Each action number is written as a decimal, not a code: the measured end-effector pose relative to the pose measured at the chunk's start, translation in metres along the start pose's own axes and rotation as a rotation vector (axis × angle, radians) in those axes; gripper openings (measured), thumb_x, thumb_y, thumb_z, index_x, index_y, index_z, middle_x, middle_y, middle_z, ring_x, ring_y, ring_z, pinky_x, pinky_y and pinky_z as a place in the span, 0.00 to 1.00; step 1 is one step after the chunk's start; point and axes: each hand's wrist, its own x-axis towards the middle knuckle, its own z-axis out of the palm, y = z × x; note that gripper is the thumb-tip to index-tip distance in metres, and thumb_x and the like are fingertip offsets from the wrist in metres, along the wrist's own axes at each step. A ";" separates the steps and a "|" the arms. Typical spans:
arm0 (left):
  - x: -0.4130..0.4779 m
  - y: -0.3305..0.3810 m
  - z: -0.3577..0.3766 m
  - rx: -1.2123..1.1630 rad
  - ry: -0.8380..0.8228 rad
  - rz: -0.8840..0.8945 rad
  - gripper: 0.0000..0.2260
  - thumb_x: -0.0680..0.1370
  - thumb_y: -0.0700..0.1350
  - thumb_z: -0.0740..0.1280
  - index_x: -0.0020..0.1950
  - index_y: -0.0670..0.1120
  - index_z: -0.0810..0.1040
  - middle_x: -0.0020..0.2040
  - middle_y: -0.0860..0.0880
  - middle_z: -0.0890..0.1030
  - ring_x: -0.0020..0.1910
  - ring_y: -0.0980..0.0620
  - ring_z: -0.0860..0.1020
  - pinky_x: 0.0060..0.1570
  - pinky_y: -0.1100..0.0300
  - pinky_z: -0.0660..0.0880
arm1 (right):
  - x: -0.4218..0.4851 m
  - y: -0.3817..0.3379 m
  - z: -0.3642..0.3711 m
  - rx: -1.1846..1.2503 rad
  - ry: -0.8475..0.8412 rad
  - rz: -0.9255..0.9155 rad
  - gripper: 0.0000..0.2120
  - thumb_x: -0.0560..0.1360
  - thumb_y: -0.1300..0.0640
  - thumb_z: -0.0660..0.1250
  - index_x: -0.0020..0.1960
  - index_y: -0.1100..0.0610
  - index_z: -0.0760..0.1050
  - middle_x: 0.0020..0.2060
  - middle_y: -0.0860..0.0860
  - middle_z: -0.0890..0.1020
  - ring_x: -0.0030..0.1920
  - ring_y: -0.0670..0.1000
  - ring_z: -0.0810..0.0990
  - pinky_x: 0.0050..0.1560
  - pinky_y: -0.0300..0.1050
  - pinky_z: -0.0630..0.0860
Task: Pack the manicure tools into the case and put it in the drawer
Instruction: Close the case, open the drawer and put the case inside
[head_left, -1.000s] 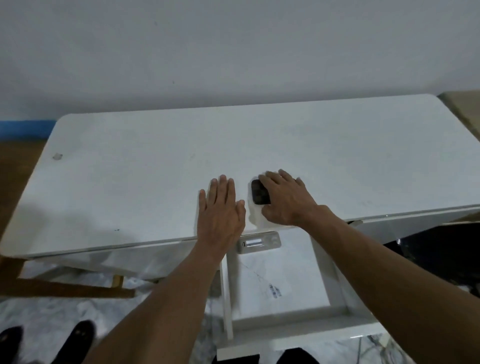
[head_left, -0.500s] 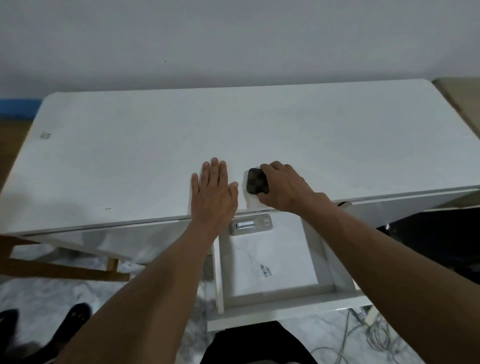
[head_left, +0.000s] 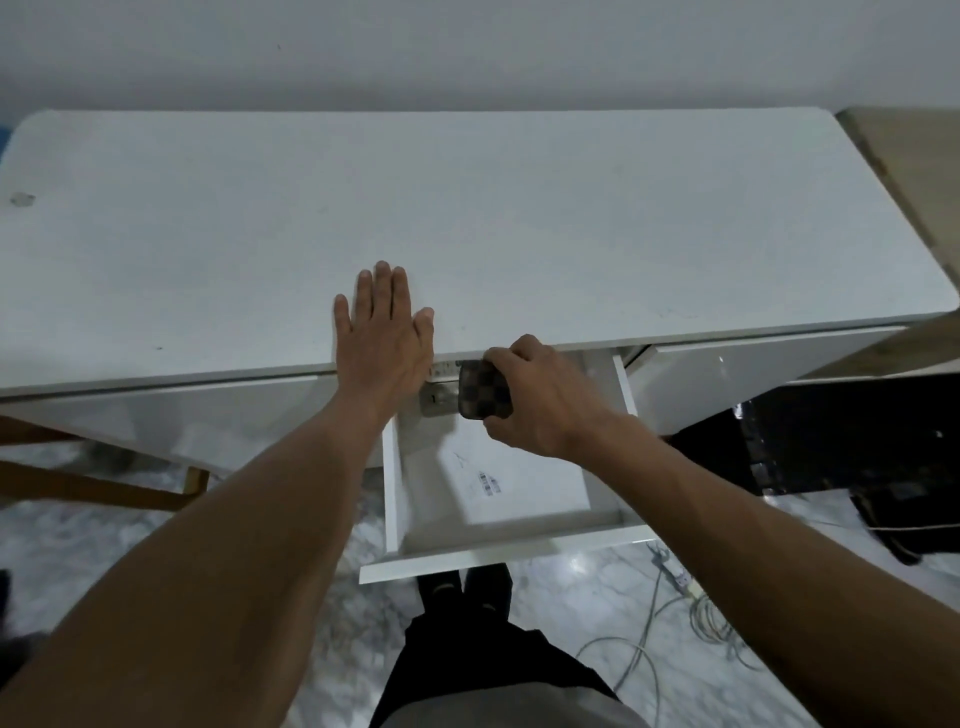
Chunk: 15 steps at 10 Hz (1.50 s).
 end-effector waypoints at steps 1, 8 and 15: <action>-0.001 0.001 0.001 0.011 0.004 -0.016 0.27 0.83 0.54 0.43 0.79 0.43 0.49 0.80 0.44 0.51 0.78 0.44 0.49 0.75 0.42 0.48 | -0.005 0.004 0.026 -0.028 -0.064 0.001 0.28 0.67 0.49 0.70 0.64 0.53 0.68 0.58 0.56 0.72 0.58 0.60 0.73 0.51 0.56 0.79; -0.001 0.002 0.015 0.072 0.124 -0.029 0.27 0.82 0.54 0.42 0.79 0.44 0.51 0.79 0.45 0.53 0.78 0.45 0.51 0.75 0.43 0.49 | 0.042 0.058 0.149 -0.058 -0.237 0.082 0.28 0.70 0.55 0.72 0.66 0.59 0.67 0.60 0.59 0.71 0.58 0.61 0.72 0.54 0.59 0.77; -0.001 0.005 0.003 0.003 -0.007 -0.063 0.26 0.83 0.54 0.44 0.79 0.44 0.49 0.80 0.45 0.50 0.79 0.46 0.47 0.75 0.44 0.46 | 0.026 0.059 0.121 0.090 -0.144 0.113 0.26 0.75 0.48 0.66 0.69 0.58 0.67 0.66 0.56 0.73 0.65 0.60 0.69 0.62 0.56 0.72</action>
